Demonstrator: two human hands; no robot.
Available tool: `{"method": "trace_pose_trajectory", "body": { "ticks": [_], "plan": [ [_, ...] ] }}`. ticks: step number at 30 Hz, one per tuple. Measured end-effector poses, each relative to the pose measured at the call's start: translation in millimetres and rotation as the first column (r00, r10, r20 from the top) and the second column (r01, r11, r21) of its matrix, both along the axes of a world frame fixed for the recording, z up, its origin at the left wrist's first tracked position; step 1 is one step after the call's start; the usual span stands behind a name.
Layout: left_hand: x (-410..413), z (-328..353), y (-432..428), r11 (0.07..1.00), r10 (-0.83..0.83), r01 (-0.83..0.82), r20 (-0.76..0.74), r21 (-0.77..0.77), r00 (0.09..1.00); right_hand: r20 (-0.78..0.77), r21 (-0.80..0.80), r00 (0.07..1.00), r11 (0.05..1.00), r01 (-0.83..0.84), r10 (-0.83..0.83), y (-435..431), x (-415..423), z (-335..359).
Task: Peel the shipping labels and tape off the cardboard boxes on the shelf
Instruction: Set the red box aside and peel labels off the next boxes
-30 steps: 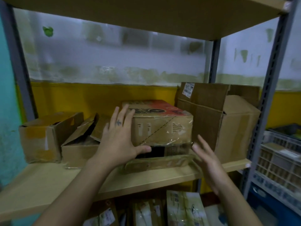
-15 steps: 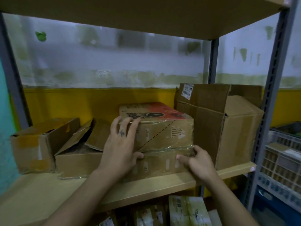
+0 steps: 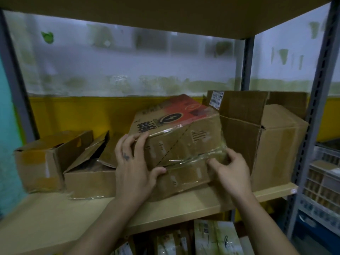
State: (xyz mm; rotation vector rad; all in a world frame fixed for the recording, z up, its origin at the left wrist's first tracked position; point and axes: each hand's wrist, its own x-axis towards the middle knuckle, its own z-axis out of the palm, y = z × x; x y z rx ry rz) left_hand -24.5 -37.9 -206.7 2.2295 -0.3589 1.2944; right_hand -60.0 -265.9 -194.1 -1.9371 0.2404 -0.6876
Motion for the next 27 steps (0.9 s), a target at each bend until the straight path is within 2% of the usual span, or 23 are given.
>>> {"method": "trace_pose_trajectory", "body": {
  "ticks": [4, 9, 12, 17, 21, 24, 27],
  "plan": [
    [6, -5, -8, 0.990, -0.031, 0.020, -0.080, -0.141, 0.996, 0.202, -0.218, 0.974, 0.965, 0.148, -0.104, 7, -5, 27],
    [-2, -7, -15, 0.986, 0.157, -0.166, -0.228, -0.018, 0.961, 0.334, -0.354, 0.941, 0.917, 0.182, -0.058, 10, -2, 55],
    [-6, -14, -18, 0.995, 0.038, -0.066, -0.338, -0.074, 0.940, 0.391, -0.472, 0.920, 0.864, 0.176, 0.026, 17, 1, 64],
    [-9, -18, -20, 0.950, -0.204, 0.115, -0.298, -0.291, 0.932, 0.425, -0.532, 0.901, 0.830, 0.167, 0.091, 15, 3, 61],
    [-6, -21, -27, 0.926, -0.223, 0.079, -0.365, -0.369, 0.904, 0.408, -0.616, 0.904, 0.769, 0.170, 0.127, 23, 5, 60],
    [-9, -31, -37, 0.894, -0.205, -0.015, -0.440, -0.447, 0.874, 0.447, -0.704, 0.885, 0.662, 0.257, 0.132, 37, 13, 56],
    [-6, -36, -43, 0.869, -0.187, -0.065, -0.447, -0.490, 0.875, 0.495, -0.689, 0.859, 0.661, 0.298, 0.129, 41, 18, 49]
  ]
}}
